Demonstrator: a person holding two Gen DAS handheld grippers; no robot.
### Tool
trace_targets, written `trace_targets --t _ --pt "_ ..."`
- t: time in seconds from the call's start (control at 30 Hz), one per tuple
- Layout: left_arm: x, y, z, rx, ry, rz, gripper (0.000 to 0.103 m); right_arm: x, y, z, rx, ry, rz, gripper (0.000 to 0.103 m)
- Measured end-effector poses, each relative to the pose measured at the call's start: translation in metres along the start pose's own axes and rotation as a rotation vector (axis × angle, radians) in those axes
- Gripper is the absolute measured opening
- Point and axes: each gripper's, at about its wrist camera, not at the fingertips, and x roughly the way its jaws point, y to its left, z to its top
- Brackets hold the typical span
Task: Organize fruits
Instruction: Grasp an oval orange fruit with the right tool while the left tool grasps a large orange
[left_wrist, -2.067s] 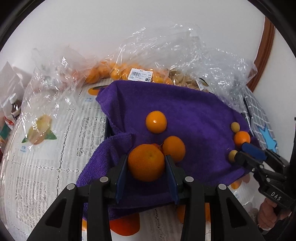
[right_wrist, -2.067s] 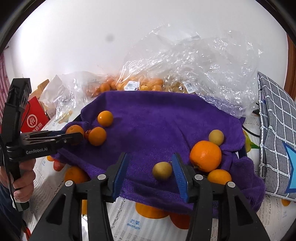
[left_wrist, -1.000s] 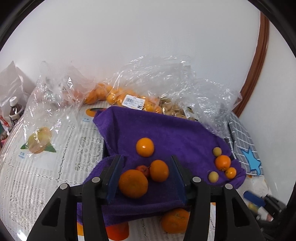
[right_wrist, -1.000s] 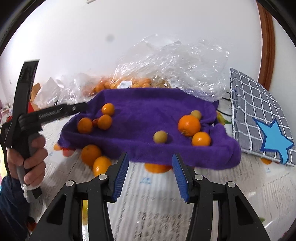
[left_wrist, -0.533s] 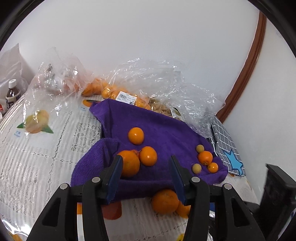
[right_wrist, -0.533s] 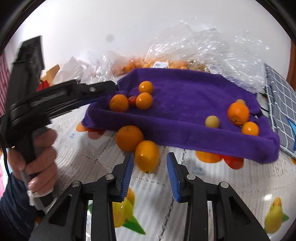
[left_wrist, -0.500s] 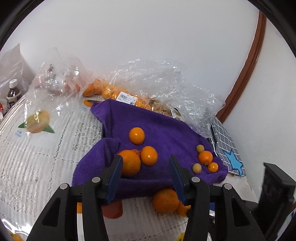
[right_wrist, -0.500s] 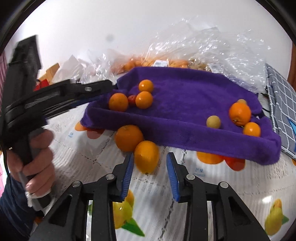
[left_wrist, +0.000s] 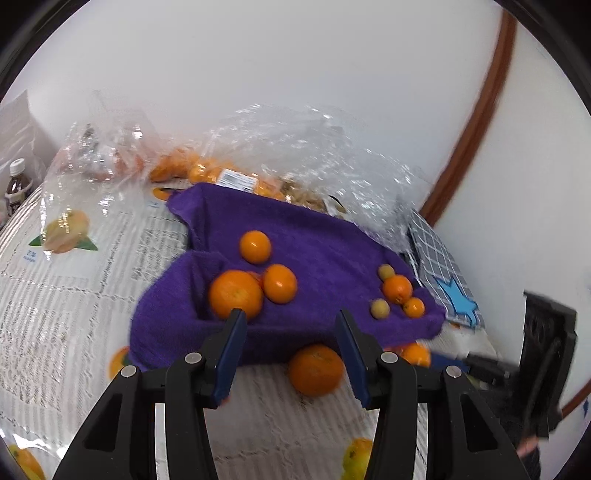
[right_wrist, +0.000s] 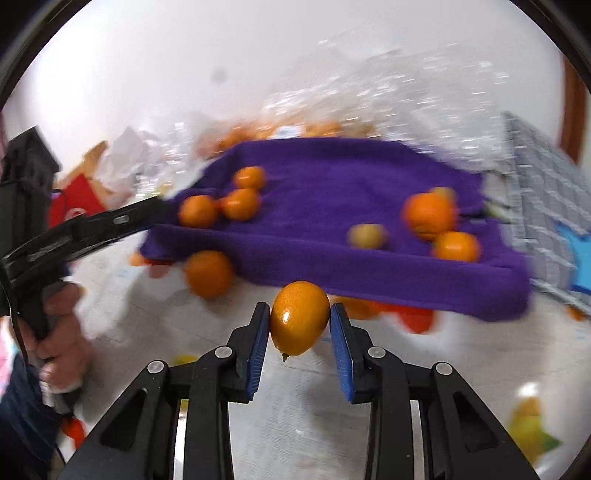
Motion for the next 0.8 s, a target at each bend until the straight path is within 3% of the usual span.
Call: trace_targets --t 0.13,0.3,0.5,0.63,0.8 --pt "0.004 -0.017 -0.010 0.062 0.038 -0.015 0.047 -0.013 -0.034 -0.010 0.004 -0.005 -0.101 0.033" --pt "0.021 -0.028 -0.019 0.100 0.112 0.040 0.047 -0.018 -0.064 -0.020 0.053 0.008 -0.119 0.033" --pt "0.030 -0.027 -0.021 0.094 0.154 0.058 0.047 -0.014 -0.065 -0.024 0.056 0.014 -0.140 0.035" --pt "0.044 -0.032 -0.022 0.112 0.212 0.117 0.048 -0.009 -0.069 -0.024 0.078 0.041 -0.124 0.035" --pt "0.048 -0.036 -0.022 0.111 0.218 0.133 0.049 -0.007 -0.067 -0.024 0.065 0.046 -0.129 0.034"
